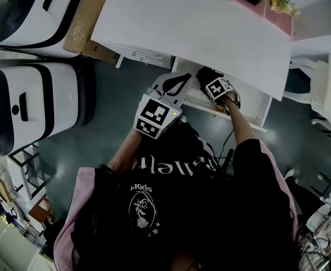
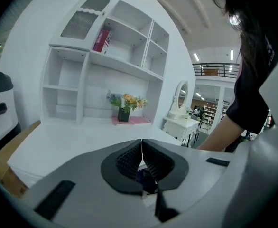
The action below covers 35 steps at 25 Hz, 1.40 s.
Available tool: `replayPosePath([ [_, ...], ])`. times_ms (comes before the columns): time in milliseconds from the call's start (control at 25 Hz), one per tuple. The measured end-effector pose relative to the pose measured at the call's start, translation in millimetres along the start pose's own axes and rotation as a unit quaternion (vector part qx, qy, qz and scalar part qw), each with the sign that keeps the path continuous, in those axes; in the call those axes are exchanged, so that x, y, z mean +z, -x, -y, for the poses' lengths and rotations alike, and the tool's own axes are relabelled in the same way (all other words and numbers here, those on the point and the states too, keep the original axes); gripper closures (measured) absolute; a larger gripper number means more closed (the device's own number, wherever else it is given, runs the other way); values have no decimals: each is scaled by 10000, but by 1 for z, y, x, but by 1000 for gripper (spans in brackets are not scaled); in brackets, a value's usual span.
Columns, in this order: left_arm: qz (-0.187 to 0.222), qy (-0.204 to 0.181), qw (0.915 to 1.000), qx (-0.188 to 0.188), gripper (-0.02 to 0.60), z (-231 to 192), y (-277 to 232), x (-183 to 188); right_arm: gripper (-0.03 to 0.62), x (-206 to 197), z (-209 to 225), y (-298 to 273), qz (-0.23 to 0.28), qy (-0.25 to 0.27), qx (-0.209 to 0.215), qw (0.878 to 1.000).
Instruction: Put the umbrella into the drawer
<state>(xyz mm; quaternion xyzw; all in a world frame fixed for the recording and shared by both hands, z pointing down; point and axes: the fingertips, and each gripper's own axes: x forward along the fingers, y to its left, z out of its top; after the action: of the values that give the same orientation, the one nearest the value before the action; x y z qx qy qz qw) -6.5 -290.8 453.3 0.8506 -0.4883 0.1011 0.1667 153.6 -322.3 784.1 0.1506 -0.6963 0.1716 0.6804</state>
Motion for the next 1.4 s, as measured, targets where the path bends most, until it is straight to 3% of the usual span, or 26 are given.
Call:
replayPosePath([
  [440,-143,183,9997,85,565,-14,-5,-13,309,4,1,-16,-138,-37,-110,9998],
  [920,-200,243,9993,201,565,-31,-5,-16,307,1,0,10,231,-279,-132,9993],
  [1080,-196,221,9994,152,565,-33,-7,-15,307,10,-5,46,788,-432,-140,9959],
  [1240,-172,176,9997,42,565,-26,-11,-9,307,2,0,81,1254,-1035,-368,9860],
  [1400,-148,103,9998,-89,565,-14,-15,-5,309,16,-9,123,2353,-1762,-8,9558],
])
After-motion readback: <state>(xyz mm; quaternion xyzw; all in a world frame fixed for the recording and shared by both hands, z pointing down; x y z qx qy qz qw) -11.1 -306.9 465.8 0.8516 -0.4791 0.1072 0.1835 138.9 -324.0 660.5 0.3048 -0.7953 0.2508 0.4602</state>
